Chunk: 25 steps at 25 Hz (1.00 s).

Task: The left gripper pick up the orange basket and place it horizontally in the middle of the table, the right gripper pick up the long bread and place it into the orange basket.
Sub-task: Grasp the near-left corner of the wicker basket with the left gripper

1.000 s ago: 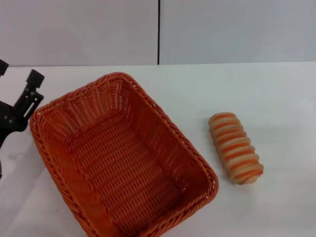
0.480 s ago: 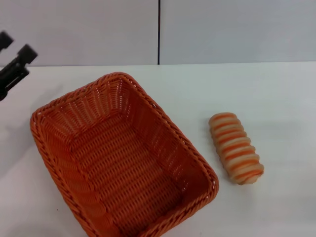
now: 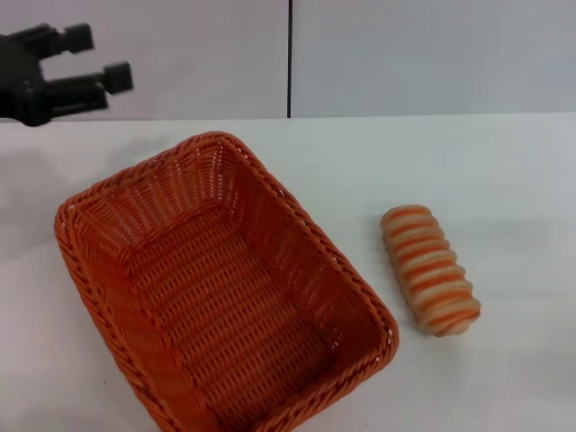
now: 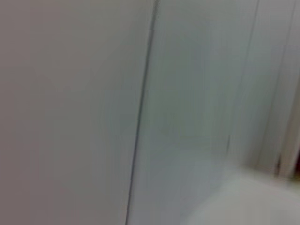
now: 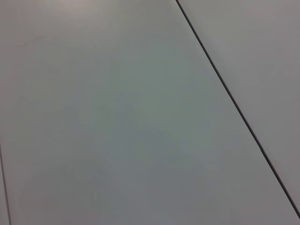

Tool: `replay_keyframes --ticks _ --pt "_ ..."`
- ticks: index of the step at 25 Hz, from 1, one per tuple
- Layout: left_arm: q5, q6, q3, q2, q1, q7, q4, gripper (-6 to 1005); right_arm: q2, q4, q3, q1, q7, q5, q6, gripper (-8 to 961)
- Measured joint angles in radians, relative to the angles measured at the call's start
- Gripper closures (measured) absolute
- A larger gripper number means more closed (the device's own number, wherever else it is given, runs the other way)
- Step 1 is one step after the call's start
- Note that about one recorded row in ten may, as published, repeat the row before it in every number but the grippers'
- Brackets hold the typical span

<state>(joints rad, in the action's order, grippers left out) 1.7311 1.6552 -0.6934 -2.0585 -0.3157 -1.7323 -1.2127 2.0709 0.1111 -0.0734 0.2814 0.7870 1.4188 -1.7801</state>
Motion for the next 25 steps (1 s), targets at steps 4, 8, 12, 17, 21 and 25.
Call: replay_keyframes --ticks 4,8,12,17,21,25 --pt "0.179 0.002 -0.056 0.0 -0.036 -0.126 -0.182 154 0.0 0.002 0.004 -0.003 0.0 0.0 0.0 236" --pt "0.454 0.015 -0.184 0.0 -0.096 -0.27 -0.401 155 0.0 0.003 0.006 -0.004 0.0 0.0 0.0 236" --pt "0.671 0.041 -0.291 -0.005 -0.162 -0.36 -0.46 155 0.0 0.003 0.006 -0.003 0.001 0.0 0.0 236" --pt "0.91 0.037 -0.492 -0.013 -0.238 -0.47 -0.43 155 0.0 0.002 0.006 0.003 0.009 0.0 0.002 236" --pt "0.971 0.016 -0.587 -0.017 -0.259 -0.54 -0.421 155 0.0 0.002 0.006 0.005 0.018 0.0 0.004 236" --pt "1.021 -0.025 -0.664 -0.018 -0.26 -0.575 -0.4 155 0.001 0.0 0.006 0.006 0.019 0.0 0.018 236"
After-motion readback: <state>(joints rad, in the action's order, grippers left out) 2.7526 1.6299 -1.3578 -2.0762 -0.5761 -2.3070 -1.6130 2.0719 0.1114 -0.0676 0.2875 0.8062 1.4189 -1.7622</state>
